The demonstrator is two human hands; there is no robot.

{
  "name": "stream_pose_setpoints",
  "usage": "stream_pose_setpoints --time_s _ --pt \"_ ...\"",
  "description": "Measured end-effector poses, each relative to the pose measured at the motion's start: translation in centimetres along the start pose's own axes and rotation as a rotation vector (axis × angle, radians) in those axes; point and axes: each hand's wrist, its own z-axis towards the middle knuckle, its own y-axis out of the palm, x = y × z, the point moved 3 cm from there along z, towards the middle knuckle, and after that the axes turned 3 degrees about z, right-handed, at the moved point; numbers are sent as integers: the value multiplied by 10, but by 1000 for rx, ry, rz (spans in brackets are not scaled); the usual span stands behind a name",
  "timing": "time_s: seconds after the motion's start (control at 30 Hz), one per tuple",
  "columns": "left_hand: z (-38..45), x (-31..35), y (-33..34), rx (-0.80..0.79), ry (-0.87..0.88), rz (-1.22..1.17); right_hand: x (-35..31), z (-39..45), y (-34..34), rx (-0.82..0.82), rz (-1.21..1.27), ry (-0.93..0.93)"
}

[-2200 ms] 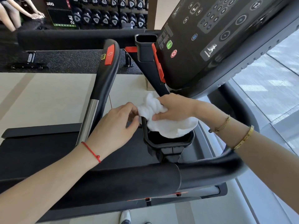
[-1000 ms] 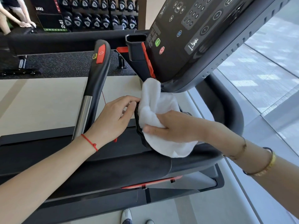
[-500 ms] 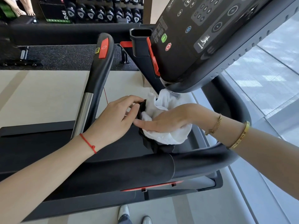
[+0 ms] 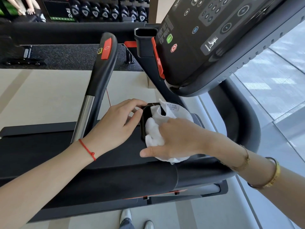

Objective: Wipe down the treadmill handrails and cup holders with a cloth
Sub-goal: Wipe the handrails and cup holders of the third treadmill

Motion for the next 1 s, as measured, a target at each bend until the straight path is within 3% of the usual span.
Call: stream_pose_setpoints --time_s 0.13,0.37,0.47,0.6,0.7,0.8,1.0 --pt "0 0 0 -1 -3 -9 -2 -12 0 87 27 -8" --pt "0 1 1 10 -7 -48 1 8 -1 -220 331 114" --pt "-2 2 0 1 -6 -31 4 20 2 -284 369 233" --pt "-3 1 0 -4 -4 -6 13 22 3 -305 731 446" --pt "-3 -2 0 -7 -5 12 5 24 7 -351 479 326" --pt "-3 -3 0 -9 -2 19 1 23 4 -244 126 218" --pt "-2 -1 0 -5 13 10 -3 4 3 -36 1 133"
